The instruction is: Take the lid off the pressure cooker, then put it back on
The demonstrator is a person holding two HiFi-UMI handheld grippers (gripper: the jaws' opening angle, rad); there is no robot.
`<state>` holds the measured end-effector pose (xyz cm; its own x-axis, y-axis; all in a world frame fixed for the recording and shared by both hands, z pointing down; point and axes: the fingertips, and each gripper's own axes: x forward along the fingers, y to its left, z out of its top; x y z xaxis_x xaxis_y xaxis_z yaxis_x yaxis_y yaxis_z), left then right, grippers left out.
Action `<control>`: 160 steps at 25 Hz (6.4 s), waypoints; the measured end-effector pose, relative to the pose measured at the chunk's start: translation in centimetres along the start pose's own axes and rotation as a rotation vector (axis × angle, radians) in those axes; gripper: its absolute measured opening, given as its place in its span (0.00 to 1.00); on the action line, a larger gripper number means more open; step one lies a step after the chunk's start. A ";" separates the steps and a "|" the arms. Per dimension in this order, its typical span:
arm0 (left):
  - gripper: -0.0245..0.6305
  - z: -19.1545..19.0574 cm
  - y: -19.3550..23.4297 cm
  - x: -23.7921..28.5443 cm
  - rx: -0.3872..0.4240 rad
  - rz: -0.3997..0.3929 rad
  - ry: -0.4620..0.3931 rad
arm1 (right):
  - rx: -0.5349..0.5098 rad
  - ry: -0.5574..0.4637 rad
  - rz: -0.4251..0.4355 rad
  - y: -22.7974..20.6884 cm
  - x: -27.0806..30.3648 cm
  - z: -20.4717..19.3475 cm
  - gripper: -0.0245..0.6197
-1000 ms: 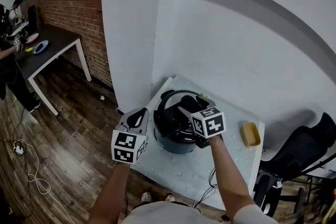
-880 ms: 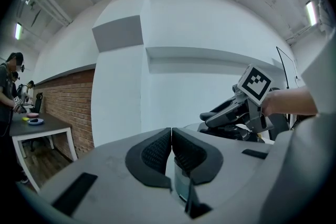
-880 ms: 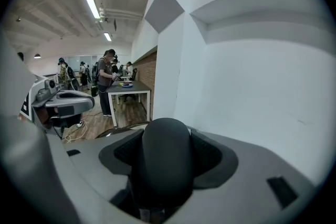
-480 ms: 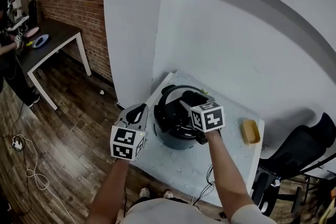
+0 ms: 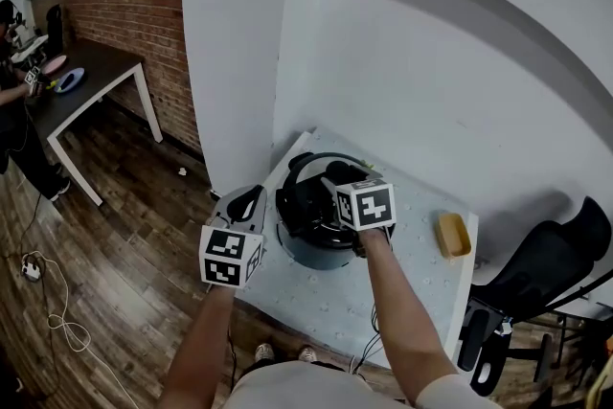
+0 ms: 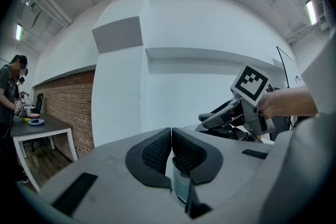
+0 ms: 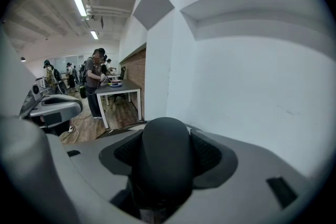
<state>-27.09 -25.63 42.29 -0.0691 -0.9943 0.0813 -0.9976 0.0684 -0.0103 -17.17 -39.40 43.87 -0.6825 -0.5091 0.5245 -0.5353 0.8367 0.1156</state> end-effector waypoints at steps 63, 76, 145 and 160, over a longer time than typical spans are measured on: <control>0.06 1.5 0.3 -0.8 0.012 -0.130 -0.013 | 0.212 -0.019 -0.381 -5.4 -6.1 3.8 0.47; 0.06 3.7 -11.8 3.9 0.049 -0.346 -0.043 | 0.292 -0.021 -0.503 -15.3 -15.2 -4.3 0.47; 0.06 -5.3 -32.9 4.5 0.033 -0.635 0.077 | 0.345 -0.041 -0.478 -17.1 -18.6 -30.8 0.58; 0.06 2.2 -26.9 7.2 0.027 -0.476 -0.042 | 0.146 -0.417 -0.455 -16.5 -26.3 -14.9 0.31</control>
<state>-0.73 -34.82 40.99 0.3967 -0.9169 0.0433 -0.9176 -0.3974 -0.0080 17.04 -36.79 40.73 -0.4911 -0.8680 0.0737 -0.8600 0.4965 0.1175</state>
